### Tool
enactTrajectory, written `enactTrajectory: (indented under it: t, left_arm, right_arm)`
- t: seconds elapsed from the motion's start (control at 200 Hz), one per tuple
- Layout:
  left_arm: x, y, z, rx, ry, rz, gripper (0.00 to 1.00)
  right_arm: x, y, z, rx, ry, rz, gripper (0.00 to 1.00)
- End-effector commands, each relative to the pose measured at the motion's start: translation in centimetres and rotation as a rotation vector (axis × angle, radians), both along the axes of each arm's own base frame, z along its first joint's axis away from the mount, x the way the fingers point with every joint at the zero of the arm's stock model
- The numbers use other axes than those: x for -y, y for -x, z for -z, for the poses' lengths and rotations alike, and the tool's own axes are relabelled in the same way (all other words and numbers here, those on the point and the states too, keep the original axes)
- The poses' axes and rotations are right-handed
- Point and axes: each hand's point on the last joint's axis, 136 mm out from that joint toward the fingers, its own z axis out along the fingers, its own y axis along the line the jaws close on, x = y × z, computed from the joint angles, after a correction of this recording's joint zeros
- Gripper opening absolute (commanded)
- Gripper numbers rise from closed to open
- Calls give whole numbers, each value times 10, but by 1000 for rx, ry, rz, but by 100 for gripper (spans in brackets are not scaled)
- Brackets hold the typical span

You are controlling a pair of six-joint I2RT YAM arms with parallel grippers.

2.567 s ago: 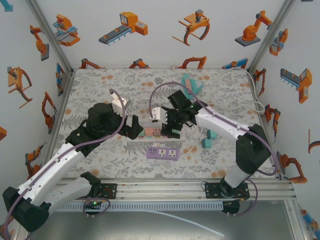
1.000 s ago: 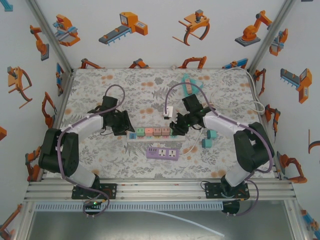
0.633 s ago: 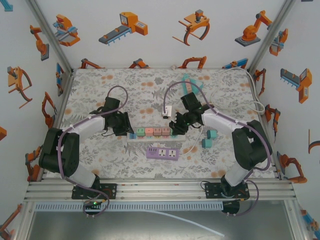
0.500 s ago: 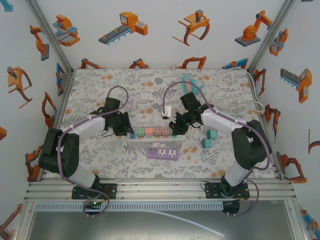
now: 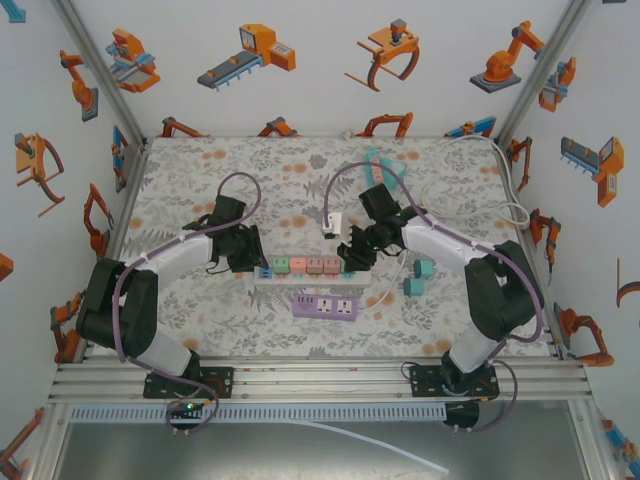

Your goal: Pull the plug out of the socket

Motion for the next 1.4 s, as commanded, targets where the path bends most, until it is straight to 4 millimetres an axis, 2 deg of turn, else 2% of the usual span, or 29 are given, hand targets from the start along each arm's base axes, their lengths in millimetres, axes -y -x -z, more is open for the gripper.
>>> enactTrajectory:
  t: [0.0, 0.26, 0.381, 0.456, 0.521, 0.636, 0.791, 0.956, 1.057, 1.157, 1.222, 1.237, 1.307, 1.397]
  left_arm:
    - [-26, 50, 34, -192, -144, 14, 43]
    - [-25, 49, 25, -169, -134, 13, 43]
    - [-23, 42, 9, -131, -122, 12, 45]
    - [-17, 35, -7, -92, -93, 21, 47]
    - [-12, 30, -23, -58, -65, 35, 56]
    - [-9, 22, -59, 22, -28, 26, 71]
    - [8, 11, -118, 177, 79, 79, 79]
    - [39, 11, -184, 375, 265, 221, 84]
    - [51, 16, -209, 447, 353, 281, 87]
    - [67, 25, -228, 498, 436, 376, 93]
    - [78, 32, -230, 517, 473, 456, 100]
    - [81, 34, -229, 514, 478, 475, 99]
    - [93, 43, -227, 504, 484, 548, 97]
    - [105, 52, -223, 506, 473, 607, 97]
  right_arm:
    - [-8, 8, -30, 82, -51, -45, 24]
    - [-4, 10, -42, 109, -69, 4, 24]
    - [-3, 4, -66, 85, -144, 100, 24]
    - [3, -8, -83, 25, -193, 225, 24]
    - [13, -23, -94, -47, -223, 367, 24]
    - [41, -48, -103, -149, -254, 609, 24]
    - [82, -74, -105, -267, -326, 884, 22]
    - [144, -102, -89, -392, -391, 1227, 19]
    - [190, -112, -73, -430, -411, 1437, 21]
    - [232, -121, -58, -465, -461, 1617, 21]
    - [253, -127, -47, -505, -502, 1702, 21]
    - [257, -129, -44, -513, -512, 1718, 21]
    - [275, -137, -31, -557, -553, 1784, 21]
    - [284, -150, -19, -585, -571, 1815, 21]
